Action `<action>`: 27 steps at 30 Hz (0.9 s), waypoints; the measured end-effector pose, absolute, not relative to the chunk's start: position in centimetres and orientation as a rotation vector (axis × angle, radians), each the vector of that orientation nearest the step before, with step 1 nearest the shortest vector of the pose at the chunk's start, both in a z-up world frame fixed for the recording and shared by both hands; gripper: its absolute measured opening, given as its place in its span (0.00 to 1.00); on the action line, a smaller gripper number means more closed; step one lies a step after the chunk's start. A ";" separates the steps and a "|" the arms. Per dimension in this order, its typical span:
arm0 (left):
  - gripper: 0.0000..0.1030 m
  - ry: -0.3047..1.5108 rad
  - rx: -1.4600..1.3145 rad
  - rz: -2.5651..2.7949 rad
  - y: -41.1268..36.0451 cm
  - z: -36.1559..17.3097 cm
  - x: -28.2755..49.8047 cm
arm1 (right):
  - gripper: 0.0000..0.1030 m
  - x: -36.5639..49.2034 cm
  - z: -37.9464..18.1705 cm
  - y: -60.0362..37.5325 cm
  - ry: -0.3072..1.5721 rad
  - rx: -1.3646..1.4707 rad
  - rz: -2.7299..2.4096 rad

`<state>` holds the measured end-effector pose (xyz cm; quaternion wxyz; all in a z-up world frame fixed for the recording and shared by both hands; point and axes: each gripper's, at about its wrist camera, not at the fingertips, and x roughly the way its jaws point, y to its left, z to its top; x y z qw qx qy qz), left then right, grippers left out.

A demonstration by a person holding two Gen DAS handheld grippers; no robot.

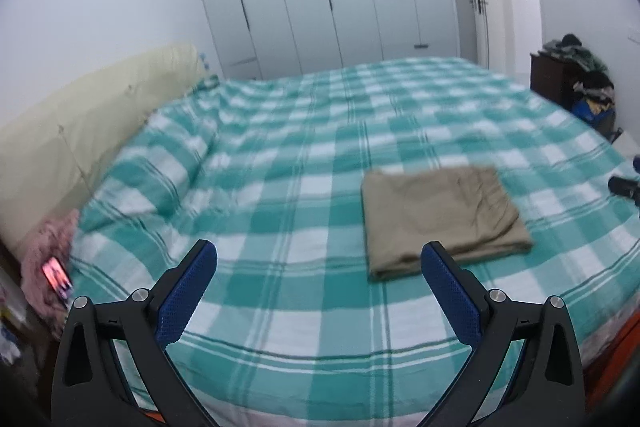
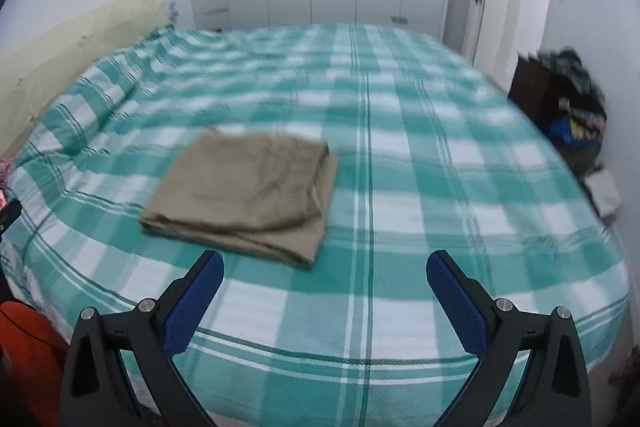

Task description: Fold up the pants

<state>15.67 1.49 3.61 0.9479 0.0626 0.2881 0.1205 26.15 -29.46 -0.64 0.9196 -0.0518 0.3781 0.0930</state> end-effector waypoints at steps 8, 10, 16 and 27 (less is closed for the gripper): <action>1.00 0.581 0.068 0.107 3.6 13.7 12.6 | 0.99 21.2 15.8 -26.7 0.490 -0.092 0.294; 1.00 0.610 0.032 0.101 3.8 13.4 11.9 | 1.00 20.4 17.6 -26.0 0.497 -0.093 0.318; 1.00 0.785 0.057 0.120 1.5 5.7 10.1 | 1.00 16.6 15.0 -24.8 0.636 -0.147 0.378; 0.99 0.935 0.042 0.114 -3.1 0.4 9.3 | 0.99 12.3 1.2 -25.5 0.908 -0.139 0.331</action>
